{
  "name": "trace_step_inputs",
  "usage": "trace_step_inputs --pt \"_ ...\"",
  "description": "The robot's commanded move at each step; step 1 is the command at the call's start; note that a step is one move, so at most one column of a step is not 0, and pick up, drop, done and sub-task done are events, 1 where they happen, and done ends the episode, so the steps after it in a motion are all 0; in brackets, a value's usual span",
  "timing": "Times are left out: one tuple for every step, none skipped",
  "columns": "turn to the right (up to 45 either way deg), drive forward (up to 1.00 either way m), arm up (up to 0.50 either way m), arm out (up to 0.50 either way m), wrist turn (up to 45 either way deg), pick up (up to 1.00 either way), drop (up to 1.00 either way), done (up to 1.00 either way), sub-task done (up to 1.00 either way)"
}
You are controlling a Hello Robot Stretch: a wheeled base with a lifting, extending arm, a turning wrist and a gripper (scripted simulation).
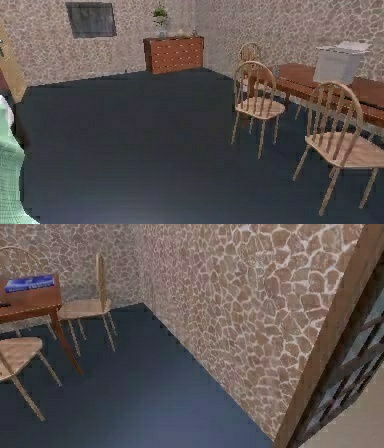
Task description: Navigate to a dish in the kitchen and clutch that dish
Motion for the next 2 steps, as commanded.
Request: trace_step_inputs --pt "0.0 0.75 0.00 0.00 0.0 0.00 0.00 0.00 0.00" --pt "-27.0 0.00 0.00 0.00 0.0 0.00 0.00 0.00 0.00"
